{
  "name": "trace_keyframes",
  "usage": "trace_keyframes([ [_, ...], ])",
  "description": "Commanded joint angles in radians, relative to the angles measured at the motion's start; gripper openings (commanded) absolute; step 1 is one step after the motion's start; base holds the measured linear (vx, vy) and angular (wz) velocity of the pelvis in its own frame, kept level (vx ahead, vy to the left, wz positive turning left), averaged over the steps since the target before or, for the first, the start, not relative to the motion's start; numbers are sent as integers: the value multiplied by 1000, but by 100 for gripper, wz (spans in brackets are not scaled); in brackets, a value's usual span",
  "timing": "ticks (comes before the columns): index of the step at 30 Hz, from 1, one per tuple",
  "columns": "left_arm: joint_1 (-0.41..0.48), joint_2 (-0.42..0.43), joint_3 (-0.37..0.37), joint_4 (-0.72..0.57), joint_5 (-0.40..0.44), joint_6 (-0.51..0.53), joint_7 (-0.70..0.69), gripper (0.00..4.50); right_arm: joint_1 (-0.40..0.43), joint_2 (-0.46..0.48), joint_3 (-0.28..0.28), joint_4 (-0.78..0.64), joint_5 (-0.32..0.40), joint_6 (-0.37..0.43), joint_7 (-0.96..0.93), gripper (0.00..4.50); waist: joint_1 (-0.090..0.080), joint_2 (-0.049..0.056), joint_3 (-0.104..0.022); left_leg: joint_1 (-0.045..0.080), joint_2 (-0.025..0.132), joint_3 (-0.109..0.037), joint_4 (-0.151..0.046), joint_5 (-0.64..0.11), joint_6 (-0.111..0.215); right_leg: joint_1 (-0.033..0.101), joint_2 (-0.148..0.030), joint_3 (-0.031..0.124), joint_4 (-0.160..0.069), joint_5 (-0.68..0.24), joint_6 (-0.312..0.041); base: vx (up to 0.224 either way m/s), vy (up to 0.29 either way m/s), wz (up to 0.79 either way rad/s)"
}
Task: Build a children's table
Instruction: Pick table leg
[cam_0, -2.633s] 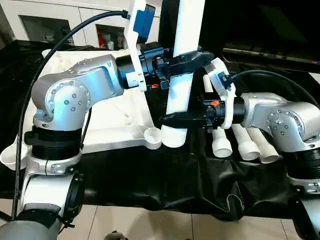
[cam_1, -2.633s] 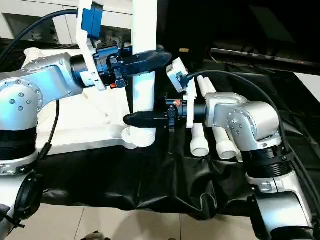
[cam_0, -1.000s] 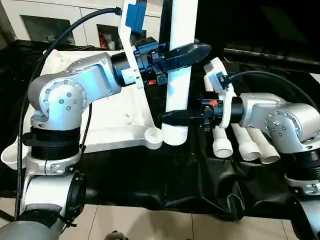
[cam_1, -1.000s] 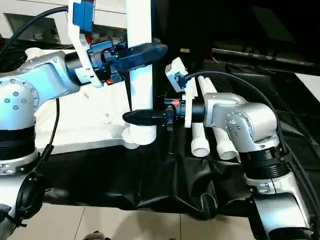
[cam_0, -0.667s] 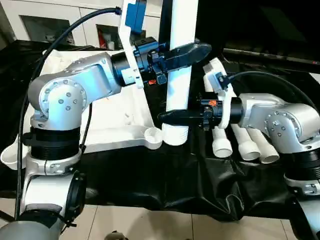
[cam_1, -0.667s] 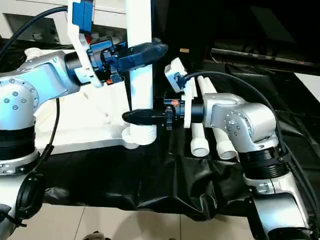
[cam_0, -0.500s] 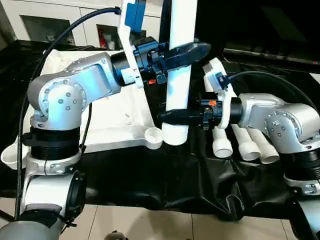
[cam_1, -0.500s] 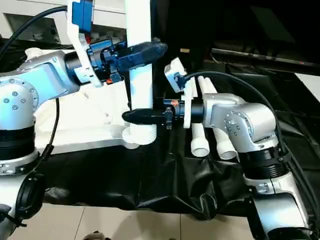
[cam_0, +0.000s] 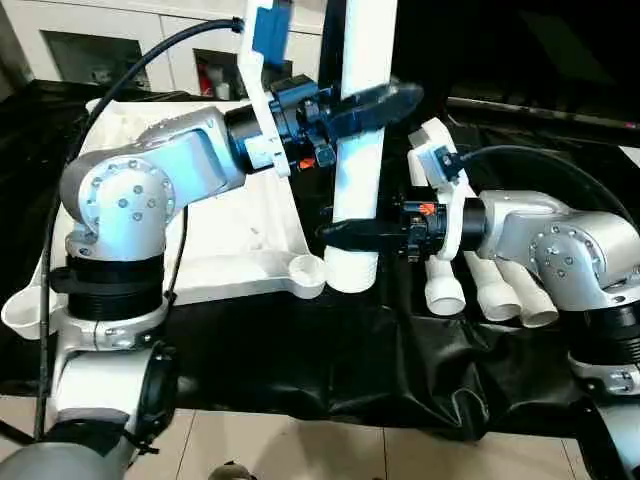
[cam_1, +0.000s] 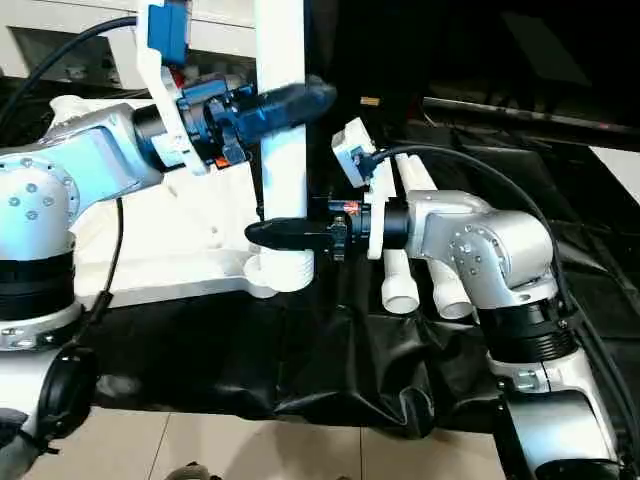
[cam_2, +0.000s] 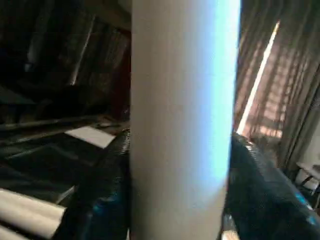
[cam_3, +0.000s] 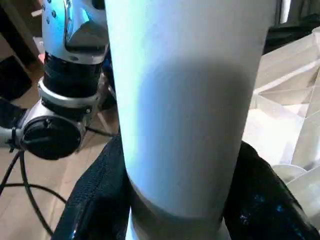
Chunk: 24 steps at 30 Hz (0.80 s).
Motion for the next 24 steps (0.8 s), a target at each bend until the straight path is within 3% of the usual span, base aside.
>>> trace_keyframes([
  [1,-3,-17,24,-19,-15,-33,18,298,5,-1,-39,-6,18,17,-23,195,6,4,-77,-7,36,-1,-64,-10,-7,76,-79,53,-68,-86,-184,0,0,0],
  [3,-1,-26,37,-15,-17,-43,32,304,7,2,-45,-7,23,18,-29,195,7,5,-76,-6,36,-1,-64,-16,-7,76,-79,53,-71,-101,-179,0,0,0],
  [7,7,-116,183,16,-112,-117,142,304,22,14,-76,-13,47,24,-58,195,11,4,-77,-9,35,-1,-62,-12,-6,77,-79,53,-71,-88,-183,0,0,0],
  [12,36,-201,284,2,-256,-170,264,304,31,68,-139,9,44,4,-161,194,16,-3,-77,-10,35,0,-62,-7,-3,75,-80,52,-70,-84,-187,0,0,0],
  [15,65,-235,333,-29,-231,-242,334,304,20,129,-172,63,-16,-68,-304,194,14,1,-77,-7,37,0,-65,-21,-17,69,-81,51,-77,-136,-167,0,0,0],
  [16,74,-229,336,-41,-181,-268,359,304,23,140,-167,71,-55,-110,-344,194,14,1,-77,-6,37,0,-66,-24,-26,69,-79,51,-77,-148,-149,0,0,0],
  [17,108,-155,265,-70,28,-303,392,304,41,143,-140,69,-145,-189,-410,194,12,-13,-76,-5,43,-2,-71,-23,-27,69,-78,51,-81,-161,-119,0,0,0],
  [18,117,-135,244,-75,79,-310,396,304,46,142,-133,68,-168,-209,-426,194,14,-6,-74,-6,47,-7,-75,-19,-28,66,-79,50,-78,-178,-83,0,0,0],
  [19,183,-24,107,-107,329,-367,410,304,73,151,-111,55,-268,-298,-515,194,12,1,-75,0,41,-2,-72,-13,-37,63,-77,52,-78,-188,-44,0,0,0],
  [20,224,13,48,-121,416,-421,403,304,92,154,-99,44,-318,-364,-547,194,13,-11,-74,-4,48,-7,-75,7,-38,61,-79,53,-77,-193,12,0,0,0],
  [21,256,37,9,-135,480,-470,404,304,108,166,-100,37,-348,-426,-570,194,12,-6,-74,3,44,-2,-76,-4,-50,56,-78,52,-78,-204,26,0,0,0],
  [23,281,54,-19,-145,515,-504,414,304,121,177,-102,29,-375,-471,-590,194,9,-4,-79,6,45,-1,-74,9,-57,56,-76,53,-67,-124,-13,0,0,0],
  [24,339,80,-74,-147,595,-537,483,304,160,180,-72,8,-479,-552,-689,194,11,-3,-80,6,46,-2,-73,20,-58,54,-75,53,-64,-91,-28,0,0,0],
])
